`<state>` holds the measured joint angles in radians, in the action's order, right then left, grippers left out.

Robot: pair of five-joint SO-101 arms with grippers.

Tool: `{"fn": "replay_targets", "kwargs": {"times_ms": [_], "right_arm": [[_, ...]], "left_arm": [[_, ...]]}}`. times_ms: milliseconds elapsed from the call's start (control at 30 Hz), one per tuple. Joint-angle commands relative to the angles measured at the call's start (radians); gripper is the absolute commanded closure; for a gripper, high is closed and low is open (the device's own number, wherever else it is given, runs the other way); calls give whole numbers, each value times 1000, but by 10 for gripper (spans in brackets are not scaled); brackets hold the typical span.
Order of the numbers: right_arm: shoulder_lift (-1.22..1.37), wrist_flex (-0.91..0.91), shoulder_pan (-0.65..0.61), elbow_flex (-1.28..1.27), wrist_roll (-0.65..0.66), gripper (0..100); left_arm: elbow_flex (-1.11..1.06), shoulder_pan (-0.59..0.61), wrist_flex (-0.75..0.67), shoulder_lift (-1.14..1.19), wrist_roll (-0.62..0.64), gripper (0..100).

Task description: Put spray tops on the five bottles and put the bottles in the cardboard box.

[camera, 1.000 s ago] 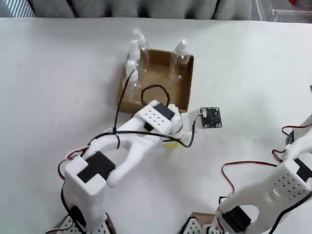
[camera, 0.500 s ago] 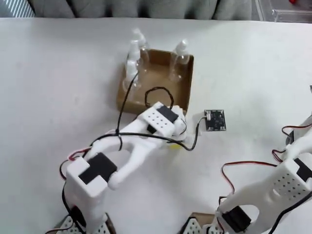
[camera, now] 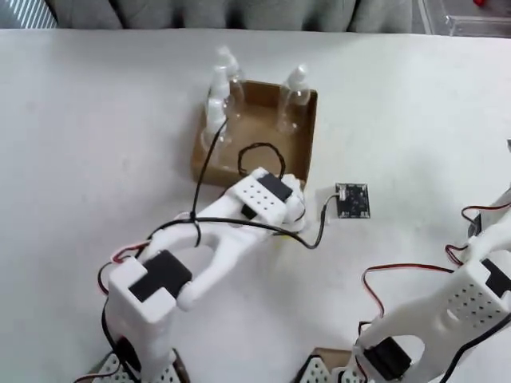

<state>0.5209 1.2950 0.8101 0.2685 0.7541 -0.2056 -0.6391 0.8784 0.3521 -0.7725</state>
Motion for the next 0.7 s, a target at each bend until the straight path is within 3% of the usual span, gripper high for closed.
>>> {"fn": "replay_targets", "kwargs": {"times_ms": [0, 133, 300, 667], "right_arm": [[-31, 8, 5, 46, 11, 983], [-71, 58, -16, 44, 11, 983], [-186, 165, -51, 40, 9, 983], [-371, 375, -71, 35, -2, 982]], "left_arm": [[11, -22, 124, -18, 18, 926], [15, -44, 229, -21, 103, 983], [5, -41, 284, -93, 144, 981], [-296, -18, 270, -682, 198, 980]]}}
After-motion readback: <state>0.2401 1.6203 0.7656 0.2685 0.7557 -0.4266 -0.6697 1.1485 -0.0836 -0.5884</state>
